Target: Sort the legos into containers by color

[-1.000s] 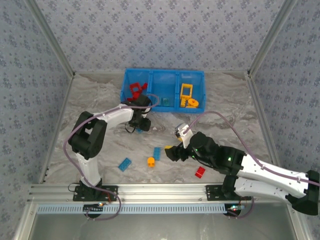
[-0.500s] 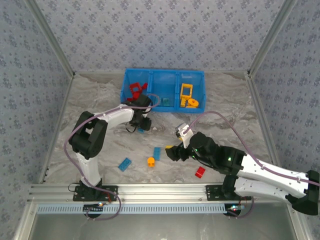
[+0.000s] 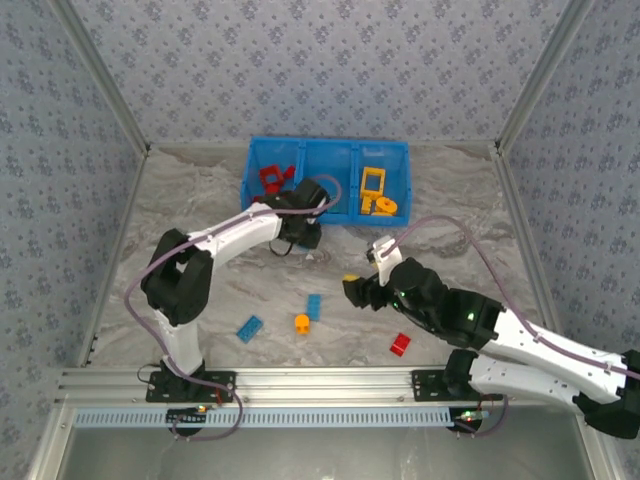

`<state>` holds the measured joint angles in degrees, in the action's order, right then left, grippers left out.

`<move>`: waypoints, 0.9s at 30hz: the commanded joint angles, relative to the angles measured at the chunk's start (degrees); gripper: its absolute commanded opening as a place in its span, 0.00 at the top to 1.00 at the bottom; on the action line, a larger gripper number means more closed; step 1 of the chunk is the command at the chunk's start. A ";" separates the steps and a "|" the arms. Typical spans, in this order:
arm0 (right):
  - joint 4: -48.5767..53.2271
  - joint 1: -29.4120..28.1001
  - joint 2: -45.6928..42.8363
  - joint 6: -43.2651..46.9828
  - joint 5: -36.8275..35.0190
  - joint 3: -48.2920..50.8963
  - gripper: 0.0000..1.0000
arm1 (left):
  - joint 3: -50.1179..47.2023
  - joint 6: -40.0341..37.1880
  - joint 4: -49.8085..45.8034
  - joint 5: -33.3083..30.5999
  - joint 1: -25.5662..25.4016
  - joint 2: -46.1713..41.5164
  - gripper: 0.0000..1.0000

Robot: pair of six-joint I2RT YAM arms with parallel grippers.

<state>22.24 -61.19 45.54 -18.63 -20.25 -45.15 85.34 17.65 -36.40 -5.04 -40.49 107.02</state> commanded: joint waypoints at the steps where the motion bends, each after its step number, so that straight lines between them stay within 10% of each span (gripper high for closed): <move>1: -0.92 1.78 0.80 0.75 -5.28 -4.28 0.26 | 8.63 2.98 -1.35 1.89 0.52 0.13 0.80; 16: -17.50 6.16 13.99 6.53 -11.93 -10.02 0.25 | 48.38 10.30 -5.91 12.72 7.76 29.23 0.80; 27: -22.18 3.69 29.32 15.13 -21.47 -16.35 0.24 | 56.51 13.73 -5.53 21.03 9.07 39.13 0.75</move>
<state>3.31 -56.40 72.99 -7.38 -37.85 -59.24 139.22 30.02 -40.95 12.56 -31.51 145.10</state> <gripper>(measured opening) 0.754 0.268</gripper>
